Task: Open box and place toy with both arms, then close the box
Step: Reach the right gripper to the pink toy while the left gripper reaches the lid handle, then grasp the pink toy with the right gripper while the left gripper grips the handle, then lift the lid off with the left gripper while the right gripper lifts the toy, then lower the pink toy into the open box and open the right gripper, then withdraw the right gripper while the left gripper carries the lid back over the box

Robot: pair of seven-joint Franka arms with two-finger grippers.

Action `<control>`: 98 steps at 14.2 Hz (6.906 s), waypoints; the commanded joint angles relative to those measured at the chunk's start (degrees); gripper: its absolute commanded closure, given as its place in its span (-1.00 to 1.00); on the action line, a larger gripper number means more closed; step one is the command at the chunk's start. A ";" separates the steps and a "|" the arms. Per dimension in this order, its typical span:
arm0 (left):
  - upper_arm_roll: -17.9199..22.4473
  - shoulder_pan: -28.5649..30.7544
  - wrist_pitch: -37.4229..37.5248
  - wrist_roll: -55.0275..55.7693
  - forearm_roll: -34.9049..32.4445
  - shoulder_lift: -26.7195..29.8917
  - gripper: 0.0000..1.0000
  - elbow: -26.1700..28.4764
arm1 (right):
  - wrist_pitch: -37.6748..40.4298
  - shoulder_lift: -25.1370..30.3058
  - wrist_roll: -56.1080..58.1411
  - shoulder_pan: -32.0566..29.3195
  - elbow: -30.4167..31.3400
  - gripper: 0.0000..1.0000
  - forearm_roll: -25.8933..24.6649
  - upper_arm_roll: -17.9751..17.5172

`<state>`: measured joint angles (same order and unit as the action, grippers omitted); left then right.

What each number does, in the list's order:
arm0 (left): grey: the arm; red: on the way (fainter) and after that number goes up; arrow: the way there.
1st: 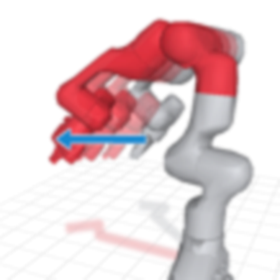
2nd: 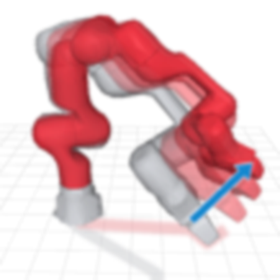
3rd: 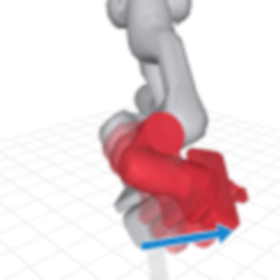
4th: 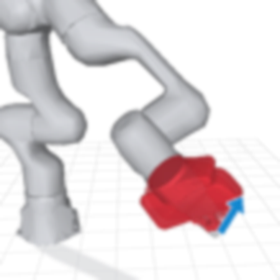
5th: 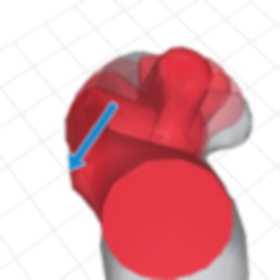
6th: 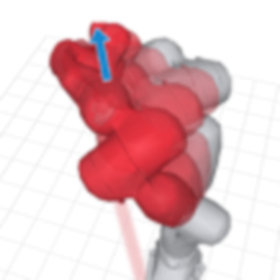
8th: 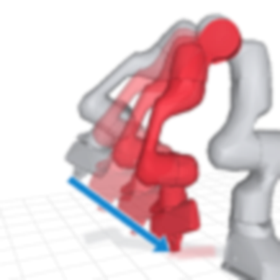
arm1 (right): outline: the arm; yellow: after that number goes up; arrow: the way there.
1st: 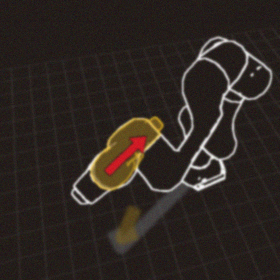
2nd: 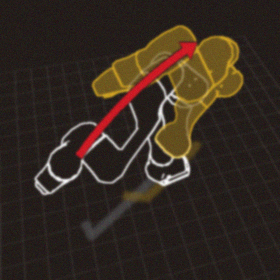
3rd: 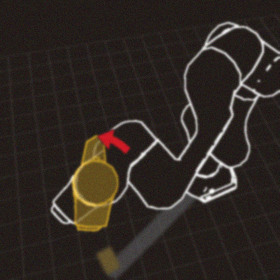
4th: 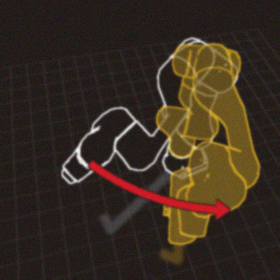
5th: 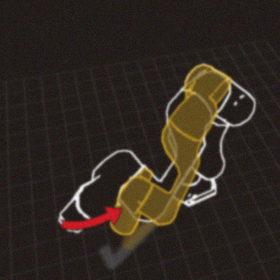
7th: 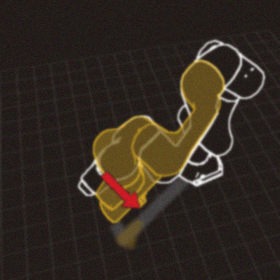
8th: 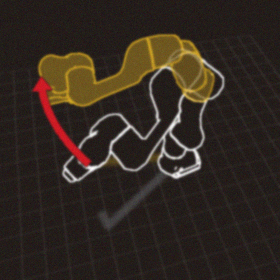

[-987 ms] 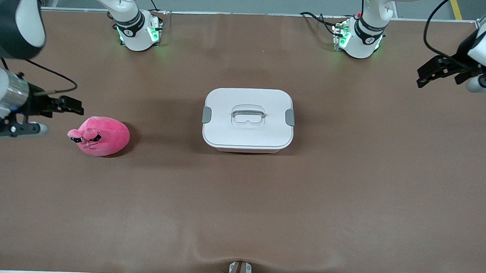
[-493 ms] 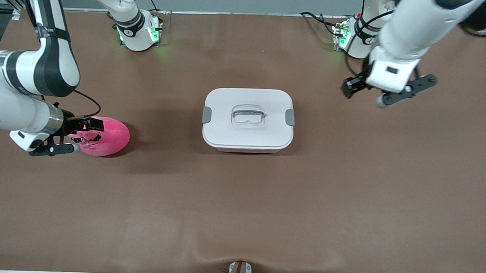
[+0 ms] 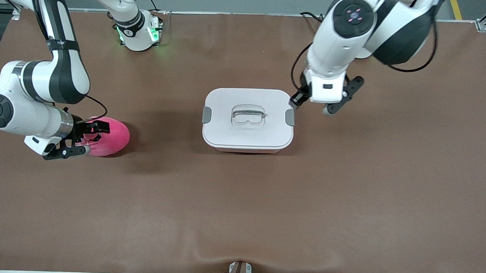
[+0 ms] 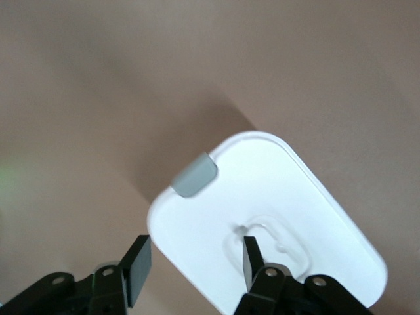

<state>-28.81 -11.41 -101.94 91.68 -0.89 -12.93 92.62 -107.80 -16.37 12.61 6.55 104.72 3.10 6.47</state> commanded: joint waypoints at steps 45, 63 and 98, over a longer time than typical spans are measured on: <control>-0.02 -6.09 -11.01 35.71 -15.46 -4.83 1.00 1.08 | 14.55 4.85 17.78 13.31 -20.60 1.00 -4.07 -1.98; 0.07 25.64 -6.43 -24.70 -10.10 -9.21 1.00 1.87 | 7.79 6.79 36.49 37.40 -22.10 1.00 -6.62 -6.73; 0.07 28.73 -2.83 -33.14 -10.10 -10.45 1.00 2.75 | 12.52 8.45 34.54 27.48 -15.68 -1.00 -5.65 -5.94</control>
<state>-28.42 16.93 -105.96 59.67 -11.95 -24.15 95.28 -97.88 -10.37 52.96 36.49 88.67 -2.64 1.24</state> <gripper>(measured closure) 0.930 0.000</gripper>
